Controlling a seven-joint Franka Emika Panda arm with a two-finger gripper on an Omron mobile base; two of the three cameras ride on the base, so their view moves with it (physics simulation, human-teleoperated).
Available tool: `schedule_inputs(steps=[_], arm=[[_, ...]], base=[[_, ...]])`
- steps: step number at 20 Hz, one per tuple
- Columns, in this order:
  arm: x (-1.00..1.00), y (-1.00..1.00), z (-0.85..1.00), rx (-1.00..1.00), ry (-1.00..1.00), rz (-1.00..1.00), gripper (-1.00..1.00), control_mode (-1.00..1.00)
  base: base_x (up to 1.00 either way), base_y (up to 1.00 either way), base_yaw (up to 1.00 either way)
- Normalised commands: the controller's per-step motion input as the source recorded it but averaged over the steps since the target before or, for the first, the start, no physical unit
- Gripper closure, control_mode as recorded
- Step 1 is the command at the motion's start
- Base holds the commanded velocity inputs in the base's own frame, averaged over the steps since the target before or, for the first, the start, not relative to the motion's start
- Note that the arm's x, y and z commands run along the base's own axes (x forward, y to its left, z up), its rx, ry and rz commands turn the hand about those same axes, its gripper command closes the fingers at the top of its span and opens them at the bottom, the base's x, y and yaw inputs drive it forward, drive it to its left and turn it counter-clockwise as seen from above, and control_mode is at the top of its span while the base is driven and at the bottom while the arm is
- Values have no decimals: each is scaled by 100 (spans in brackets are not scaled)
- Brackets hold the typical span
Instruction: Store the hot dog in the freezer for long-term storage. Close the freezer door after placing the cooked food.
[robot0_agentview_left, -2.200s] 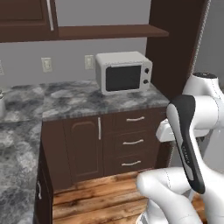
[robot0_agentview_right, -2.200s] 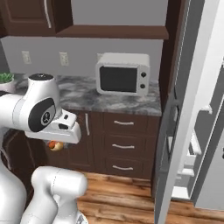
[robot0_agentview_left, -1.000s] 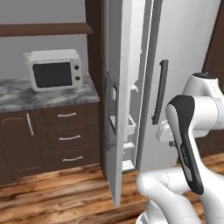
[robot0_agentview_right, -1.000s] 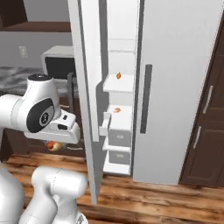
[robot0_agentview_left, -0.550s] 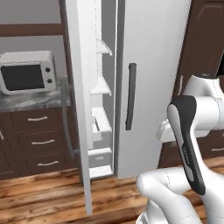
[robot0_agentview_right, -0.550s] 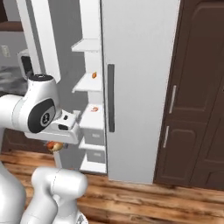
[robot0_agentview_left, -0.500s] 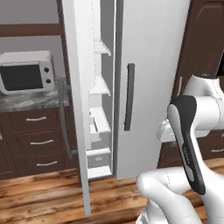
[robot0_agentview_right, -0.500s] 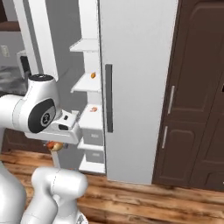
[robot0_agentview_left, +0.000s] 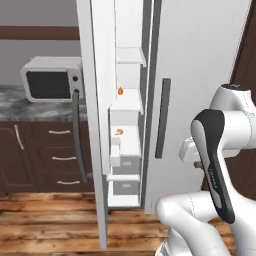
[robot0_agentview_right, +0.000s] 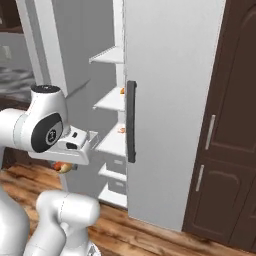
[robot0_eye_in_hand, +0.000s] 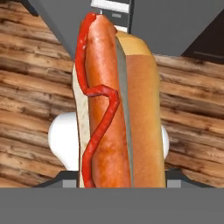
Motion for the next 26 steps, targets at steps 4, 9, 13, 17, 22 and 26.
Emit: schedule_inputs(steps=[4,9,13,17,22,26], arm=[[0,0,0,0,0,0,100,100],[0,0,0,0,0,0,100,100],[0,0,0,0,0,0,100,100],[0,0,0,0,0,0,100,100],[0,0,0,0,0,0,100,100],[0,0,0,0,0,0,100,100]], base=[[48,-48,43],[39,-38,39],[31,-18,32],[27,-23,26],[34,-36,8],[45,-40,-2]])
